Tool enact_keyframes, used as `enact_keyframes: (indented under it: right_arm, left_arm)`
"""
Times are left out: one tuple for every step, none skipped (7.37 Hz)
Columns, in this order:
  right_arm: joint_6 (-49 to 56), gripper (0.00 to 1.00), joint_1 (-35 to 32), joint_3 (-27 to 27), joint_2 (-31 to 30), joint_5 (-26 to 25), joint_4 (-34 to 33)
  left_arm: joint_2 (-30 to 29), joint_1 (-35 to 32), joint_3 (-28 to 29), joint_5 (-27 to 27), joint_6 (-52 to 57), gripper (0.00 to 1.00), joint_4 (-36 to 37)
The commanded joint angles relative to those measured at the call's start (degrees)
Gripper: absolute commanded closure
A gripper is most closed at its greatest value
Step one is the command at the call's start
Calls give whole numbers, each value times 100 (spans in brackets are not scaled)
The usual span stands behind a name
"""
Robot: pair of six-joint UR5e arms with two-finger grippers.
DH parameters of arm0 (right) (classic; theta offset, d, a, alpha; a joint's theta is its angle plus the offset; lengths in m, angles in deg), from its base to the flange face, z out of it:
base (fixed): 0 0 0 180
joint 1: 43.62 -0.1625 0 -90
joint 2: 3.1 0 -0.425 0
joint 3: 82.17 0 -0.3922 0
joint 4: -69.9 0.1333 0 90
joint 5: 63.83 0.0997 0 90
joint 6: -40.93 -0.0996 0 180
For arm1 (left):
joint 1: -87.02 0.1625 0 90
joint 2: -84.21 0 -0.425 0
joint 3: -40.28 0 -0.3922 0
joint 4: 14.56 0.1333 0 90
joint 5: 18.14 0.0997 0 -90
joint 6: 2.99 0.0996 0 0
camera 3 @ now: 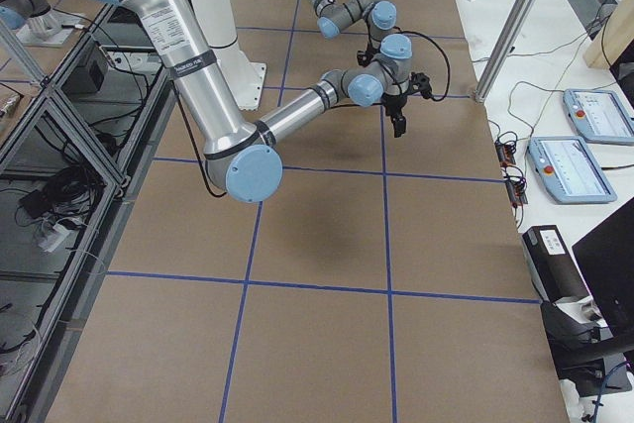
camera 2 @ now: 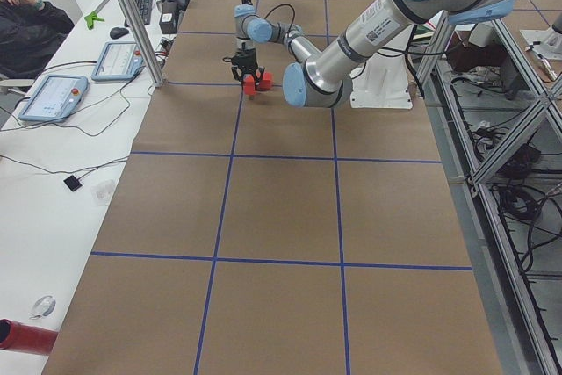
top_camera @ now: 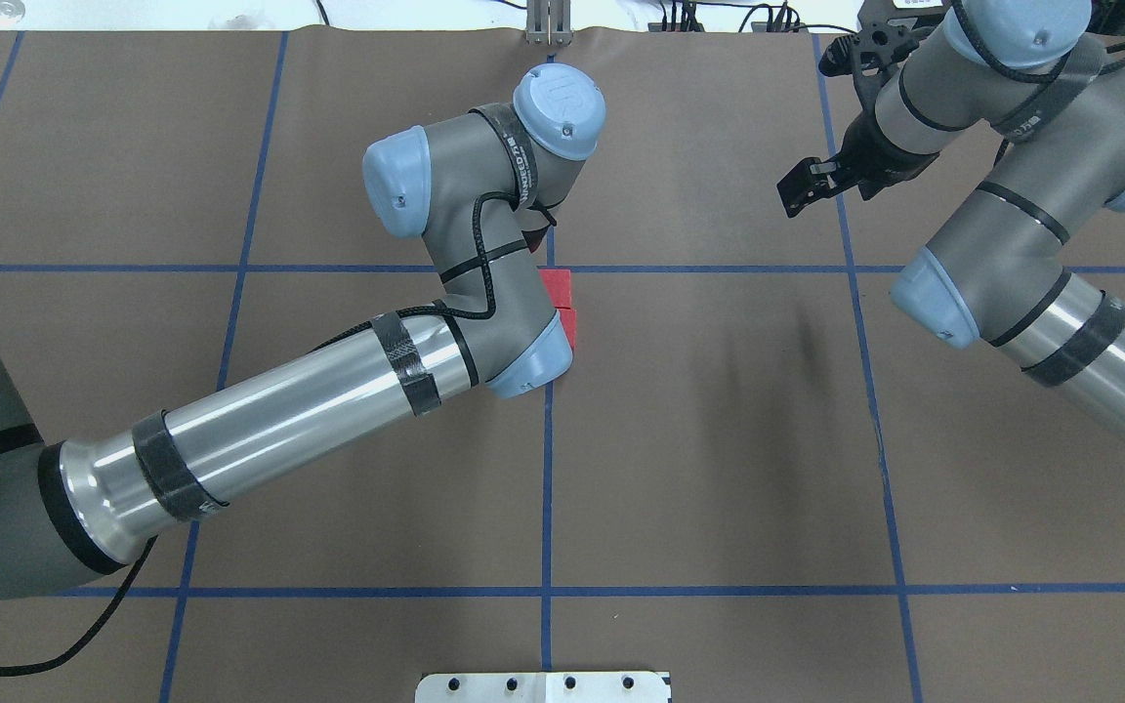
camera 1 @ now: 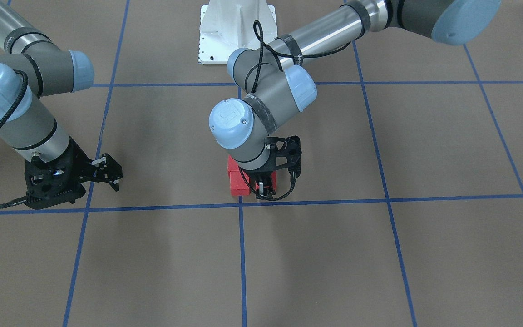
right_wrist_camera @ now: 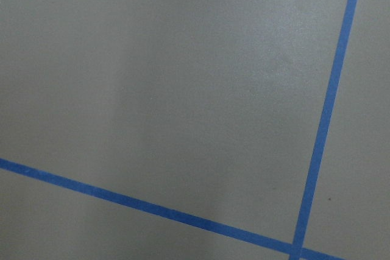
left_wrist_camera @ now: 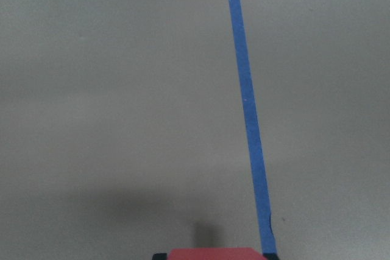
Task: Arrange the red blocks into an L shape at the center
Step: 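Lower the cube beside the center cube, on the side toward the left arm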
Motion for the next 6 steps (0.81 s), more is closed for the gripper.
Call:
enact_keyframes:
  right_arm:
    - [0,1,0,-4,-1,-7,0]
    - [0,1,0,-4,-1,-7,0]
    - [0,1,0,-4,-1,-7,0]
    - [0,1,0,-4,-1,-7,0]
    - [0,1,0,-4,8,-7,0]
    - [0,1,0,-4,8,-7,0]
  left_arm:
    - [-8,63,29,1,-21,100,-12]
    - [-8,63,29,1,-21,100,-12]
    - [-8,63,29,1,-13,100,-20]
    - [-8,81,29,1,-13,100,-20]
    - [-8,81,29,1,-4,95,-20]
    - [-8,81,29,1,-4,89,-20]
